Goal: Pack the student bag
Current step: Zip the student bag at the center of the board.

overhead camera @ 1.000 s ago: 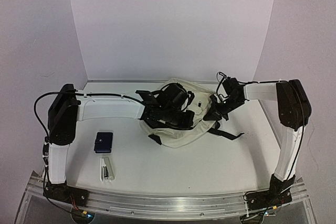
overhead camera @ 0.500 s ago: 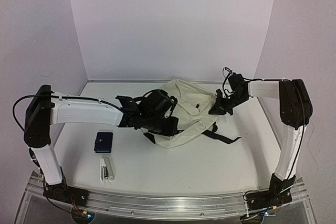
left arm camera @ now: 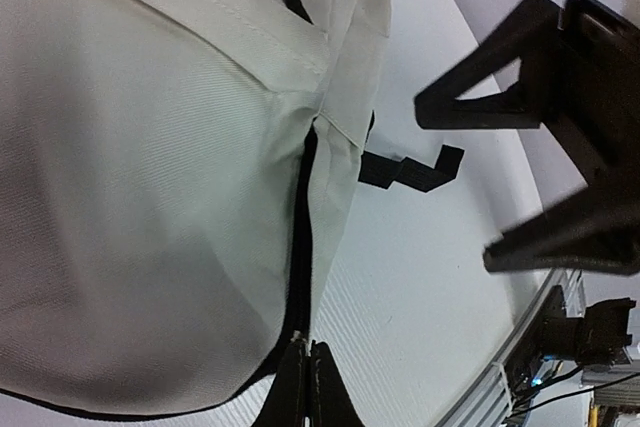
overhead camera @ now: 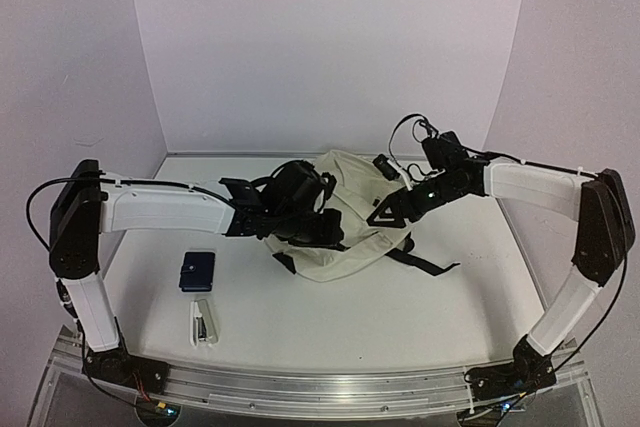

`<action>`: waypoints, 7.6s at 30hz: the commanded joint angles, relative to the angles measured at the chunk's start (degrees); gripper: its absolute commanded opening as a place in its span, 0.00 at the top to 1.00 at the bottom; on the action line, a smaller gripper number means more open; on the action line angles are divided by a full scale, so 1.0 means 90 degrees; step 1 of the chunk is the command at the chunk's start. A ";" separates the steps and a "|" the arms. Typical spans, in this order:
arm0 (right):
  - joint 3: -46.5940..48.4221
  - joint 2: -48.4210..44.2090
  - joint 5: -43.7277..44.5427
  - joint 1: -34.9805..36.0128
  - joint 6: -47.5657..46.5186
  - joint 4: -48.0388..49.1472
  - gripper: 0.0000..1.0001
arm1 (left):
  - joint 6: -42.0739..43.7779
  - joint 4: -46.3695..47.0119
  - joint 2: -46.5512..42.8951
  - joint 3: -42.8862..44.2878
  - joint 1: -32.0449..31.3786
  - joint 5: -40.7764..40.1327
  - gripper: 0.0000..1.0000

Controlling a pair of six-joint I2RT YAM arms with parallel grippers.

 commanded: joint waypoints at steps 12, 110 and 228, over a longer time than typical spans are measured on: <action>-0.1538 -0.0213 0.0154 0.0580 -0.3840 0.2420 0.42 | -0.0985 0.1302 -0.0280 -0.0598 0.0608 0.1028 1.00; 0.0242 0.0159 0.3242 0.2280 -0.3219 0.0669 1.00 | -0.1282 0.1993 -0.1748 -0.2419 0.2052 0.0245 1.00; 0.6334 0.4610 0.1026 0.1755 0.1619 -0.0105 0.34 | -0.0959 0.3081 -0.1692 -0.3821 0.3244 0.1085 0.55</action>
